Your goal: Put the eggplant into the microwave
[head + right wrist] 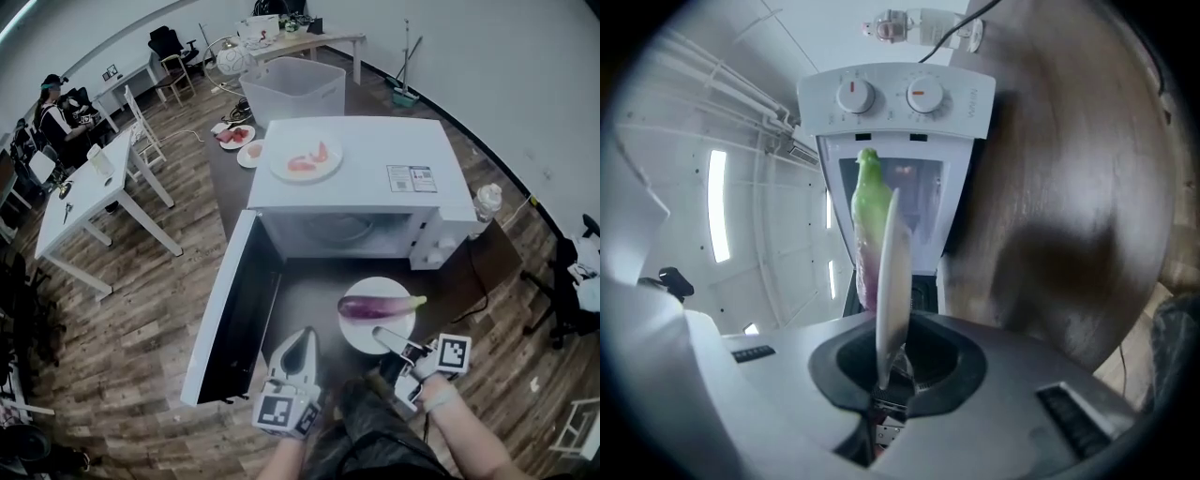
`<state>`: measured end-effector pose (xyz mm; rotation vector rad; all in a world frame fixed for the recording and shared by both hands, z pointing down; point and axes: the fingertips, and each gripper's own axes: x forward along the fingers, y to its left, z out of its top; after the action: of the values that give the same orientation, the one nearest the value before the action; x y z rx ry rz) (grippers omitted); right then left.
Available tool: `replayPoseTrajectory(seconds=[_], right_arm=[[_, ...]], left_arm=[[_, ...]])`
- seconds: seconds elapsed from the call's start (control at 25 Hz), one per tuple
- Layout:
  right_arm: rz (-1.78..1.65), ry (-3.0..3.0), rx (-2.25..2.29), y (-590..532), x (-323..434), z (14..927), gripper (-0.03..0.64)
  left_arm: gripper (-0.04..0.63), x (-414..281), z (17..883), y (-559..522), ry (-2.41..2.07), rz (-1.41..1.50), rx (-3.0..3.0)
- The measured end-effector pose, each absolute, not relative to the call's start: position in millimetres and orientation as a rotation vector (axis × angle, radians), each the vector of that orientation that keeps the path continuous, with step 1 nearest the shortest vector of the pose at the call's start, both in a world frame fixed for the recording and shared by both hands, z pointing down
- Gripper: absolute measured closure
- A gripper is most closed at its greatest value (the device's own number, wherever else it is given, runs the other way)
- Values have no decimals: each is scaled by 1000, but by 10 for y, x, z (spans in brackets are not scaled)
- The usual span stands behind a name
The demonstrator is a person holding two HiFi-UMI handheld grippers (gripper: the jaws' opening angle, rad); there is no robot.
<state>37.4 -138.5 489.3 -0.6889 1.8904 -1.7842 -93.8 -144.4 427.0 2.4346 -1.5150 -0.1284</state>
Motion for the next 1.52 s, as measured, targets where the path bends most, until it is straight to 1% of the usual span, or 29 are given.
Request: replayPoseTrajectory(seconds=[0.36,0.56,0.72,0.92,1.2,1.52], right_arm=[[-1826,1919,-644,-1654,287,5069,595],[-1837,1904,-618,-1846,229,5136,595],[-1831,1904,-612,-2036,197,5164,595],[-1808,1912,-587,-2311,156,5112,595],[-1810,1946,-562,-2510,49,5097,595],[-1774,1927,-593,-2806,14,5133,594]], left_arm=[[605,-860,4470,-1708,-1524,-130,2425],[604,-806,4571,-1868,-1516,-59,2460],[604,-809,4612,-1985,-1525,-56,2467],[604,-888,4591,-2153,-1583,-119,2428],[604,-798,4589,-2253,-1578,-154,2447],[604,-681,4701,-2406,-1573,-140,2467]])
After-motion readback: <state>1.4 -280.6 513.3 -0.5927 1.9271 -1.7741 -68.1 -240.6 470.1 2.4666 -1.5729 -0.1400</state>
